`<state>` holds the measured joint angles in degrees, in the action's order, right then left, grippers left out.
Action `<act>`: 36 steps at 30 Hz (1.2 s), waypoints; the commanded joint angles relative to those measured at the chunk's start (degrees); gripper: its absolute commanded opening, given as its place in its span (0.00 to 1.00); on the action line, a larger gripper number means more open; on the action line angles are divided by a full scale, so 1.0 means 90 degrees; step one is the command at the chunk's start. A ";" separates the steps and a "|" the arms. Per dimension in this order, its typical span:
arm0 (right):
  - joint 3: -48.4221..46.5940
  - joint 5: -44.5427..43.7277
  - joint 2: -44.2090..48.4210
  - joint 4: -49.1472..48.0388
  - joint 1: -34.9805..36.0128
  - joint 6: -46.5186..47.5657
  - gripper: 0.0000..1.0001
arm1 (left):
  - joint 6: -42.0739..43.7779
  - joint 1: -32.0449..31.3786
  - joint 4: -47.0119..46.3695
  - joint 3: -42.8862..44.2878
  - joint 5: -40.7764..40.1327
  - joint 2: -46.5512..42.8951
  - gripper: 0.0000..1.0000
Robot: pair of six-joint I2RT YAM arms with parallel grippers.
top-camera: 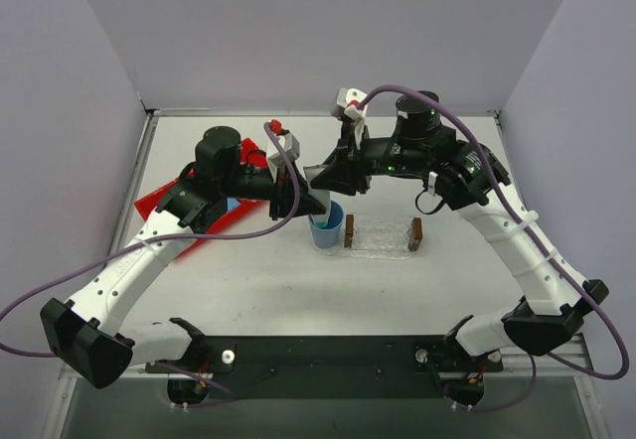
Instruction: Prepare toiletry sets of a toothbrush and toothpaste on the tray
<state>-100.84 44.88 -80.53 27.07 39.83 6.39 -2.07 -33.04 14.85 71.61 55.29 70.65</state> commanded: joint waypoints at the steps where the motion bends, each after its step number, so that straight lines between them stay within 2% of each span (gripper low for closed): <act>1: -0.0232 0.0189 -0.0046 -0.0107 0.0027 0.0042 0.05 | 0.0171 -0.0050 -0.0195 0.0315 0.0058 -0.0086 0.00; 2: -0.0212 0.0160 -0.0027 -0.0098 0.0037 0.0061 0.00 | 0.0171 -0.0050 -0.0195 0.0295 0.0048 -0.0087 0.00; 5: -0.0134 0.0033 0.0032 -0.0088 0.0027 0.0120 0.00 | 0.0181 -0.0050 -0.0302 0.0178 -0.0039 -0.0184 0.00; 8: -0.0085 -0.0221 0.0120 -0.0039 0.0027 0.0246 0.00 | 0.0181 -0.0040 -0.0429 0.0042 -0.0214 -0.0311 0.23; 9: -0.0075 -0.0434 0.0149 -0.0020 0.0037 0.0295 0.00 | 0.0171 -0.0021 -0.0458 0.0012 -0.0254 -0.0340 0.38; 12: 0.0003 -0.0845 0.0256 0.0010 0.0027 0.0422 0.00 | 0.0132 0.0047 -0.0537 -0.0027 -0.0381 -0.0448 0.54; 13: 0.0022 -0.0962 0.0315 -0.0010 0.0027 0.0490 0.00 | 0.0113 0.0067 -0.0556 -0.0027 -0.0420 -0.0458 0.63; 16: 0.0081 -0.1410 0.0403 -0.0010 0.0027 0.0578 0.00 | 0.0083 0.0174 -0.0576 -0.0027 -0.0537 -0.0526 0.76; 21: 0.0529 -0.1978 0.0715 -0.0350 -0.0031 0.0725 0.00 | 0.0093 0.0448 -0.0518 -0.0086 -0.0723 -0.0779 0.78; 29: 0.2489 -0.2486 0.1720 -0.1893 -0.0870 0.0052 0.00 | -0.0082 0.1062 -0.0605 -0.0515 -0.1288 -0.1141 0.78; 36: 0.4071 -0.3188 0.2482 -0.2929 -0.1096 -0.0066 0.00 | -0.0464 0.1385 -0.1112 -0.0838 -0.1875 -0.1258 0.78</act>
<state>-69.65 20.53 -62.11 11.90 30.39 7.51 -3.66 -22.11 10.20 65.12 42.70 60.66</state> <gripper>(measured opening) 0.098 0.778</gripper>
